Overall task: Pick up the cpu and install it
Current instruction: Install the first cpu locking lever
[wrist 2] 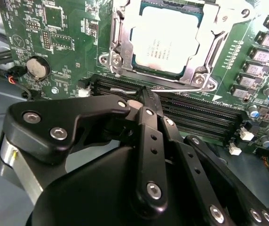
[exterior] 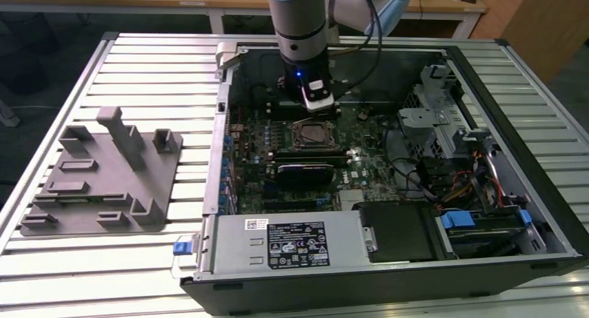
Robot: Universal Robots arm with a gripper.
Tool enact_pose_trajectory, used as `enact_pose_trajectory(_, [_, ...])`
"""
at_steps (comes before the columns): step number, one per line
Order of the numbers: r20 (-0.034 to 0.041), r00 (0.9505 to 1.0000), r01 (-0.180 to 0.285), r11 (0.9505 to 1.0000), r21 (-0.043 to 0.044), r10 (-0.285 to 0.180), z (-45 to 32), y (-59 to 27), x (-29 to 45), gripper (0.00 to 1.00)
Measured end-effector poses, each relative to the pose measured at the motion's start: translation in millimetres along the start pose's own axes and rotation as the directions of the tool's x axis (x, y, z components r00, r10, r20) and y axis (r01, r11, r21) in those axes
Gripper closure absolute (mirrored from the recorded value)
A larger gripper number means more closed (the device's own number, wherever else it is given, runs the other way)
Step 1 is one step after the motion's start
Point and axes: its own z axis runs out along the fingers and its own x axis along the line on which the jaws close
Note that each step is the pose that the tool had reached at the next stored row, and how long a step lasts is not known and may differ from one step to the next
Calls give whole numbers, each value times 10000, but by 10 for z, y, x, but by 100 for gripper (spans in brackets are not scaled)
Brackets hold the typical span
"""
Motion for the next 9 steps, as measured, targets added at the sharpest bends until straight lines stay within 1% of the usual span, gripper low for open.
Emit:
enact_pose_trajectory(6, [-90, 9990, 435, 9990, -57, -435, 33, -7, 5, 89])
enact_pose_trajectory(9, [-94, 9986, 529, 9986, -18, -529, 39, -8, 5, 89])
